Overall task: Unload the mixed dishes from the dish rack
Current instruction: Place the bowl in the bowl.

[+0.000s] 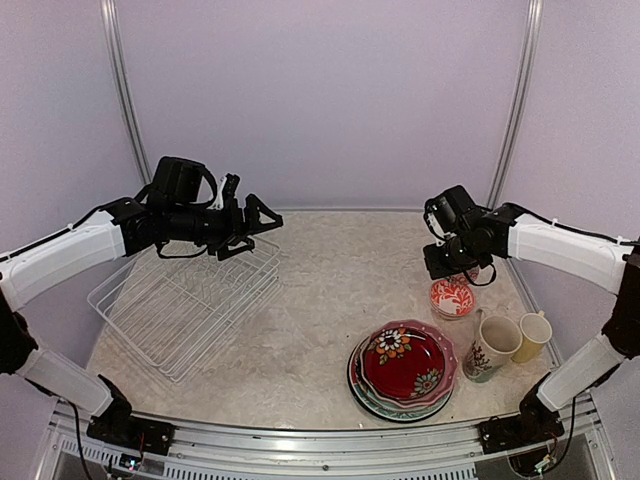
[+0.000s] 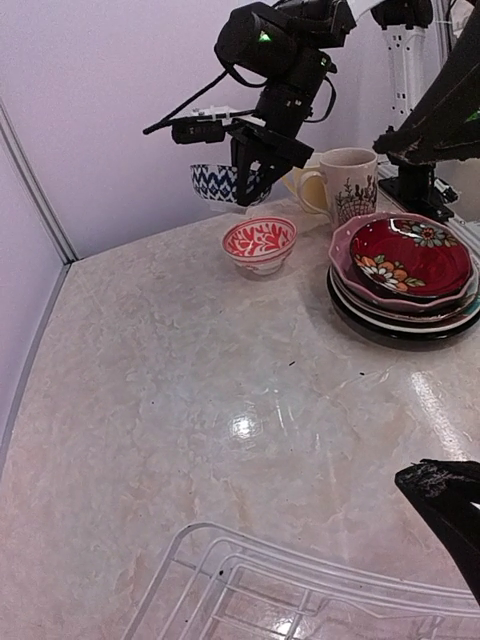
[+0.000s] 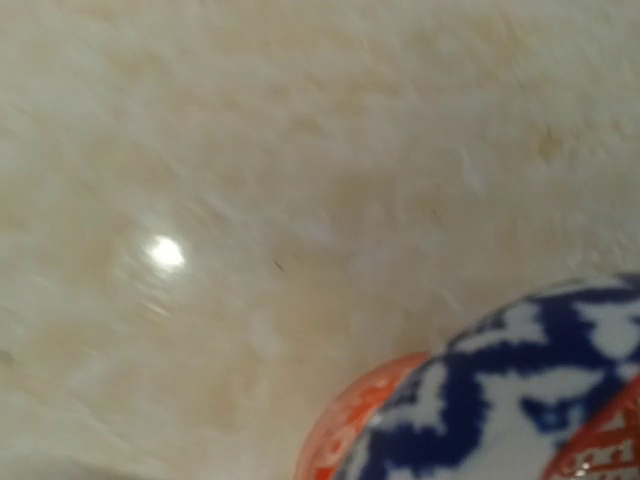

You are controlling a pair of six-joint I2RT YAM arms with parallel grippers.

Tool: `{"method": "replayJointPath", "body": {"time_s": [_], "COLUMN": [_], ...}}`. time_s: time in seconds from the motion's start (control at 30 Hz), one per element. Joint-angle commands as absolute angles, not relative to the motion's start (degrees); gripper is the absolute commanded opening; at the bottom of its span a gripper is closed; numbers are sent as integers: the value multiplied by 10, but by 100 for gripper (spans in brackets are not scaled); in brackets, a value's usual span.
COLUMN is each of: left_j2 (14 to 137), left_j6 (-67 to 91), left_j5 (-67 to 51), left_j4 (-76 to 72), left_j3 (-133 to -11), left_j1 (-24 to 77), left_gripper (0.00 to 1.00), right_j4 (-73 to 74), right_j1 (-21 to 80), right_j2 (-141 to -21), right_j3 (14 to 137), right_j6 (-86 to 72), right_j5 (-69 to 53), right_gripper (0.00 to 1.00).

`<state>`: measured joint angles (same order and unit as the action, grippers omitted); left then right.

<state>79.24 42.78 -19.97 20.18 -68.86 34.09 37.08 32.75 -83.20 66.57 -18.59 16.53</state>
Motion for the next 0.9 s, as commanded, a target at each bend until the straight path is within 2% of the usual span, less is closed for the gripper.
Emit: {"method": "replayJointPath", "body": {"time_s": [0.0,0.87], "left_j2": [778,785], "left_j6": [423,421], "left_j5": [-186,-178], "left_j4": [221,239], "left_j3": [-702,-710], "left_j1": [347,352], "left_gripper": [99,99], "right_j4": [402,380], "right_j1": [324,324], "right_j2": [-857,-941], "right_j3": [682,618], "right_j6": [-169,-191], "right_j5": [198,204], "right_gripper": [0,0]}}
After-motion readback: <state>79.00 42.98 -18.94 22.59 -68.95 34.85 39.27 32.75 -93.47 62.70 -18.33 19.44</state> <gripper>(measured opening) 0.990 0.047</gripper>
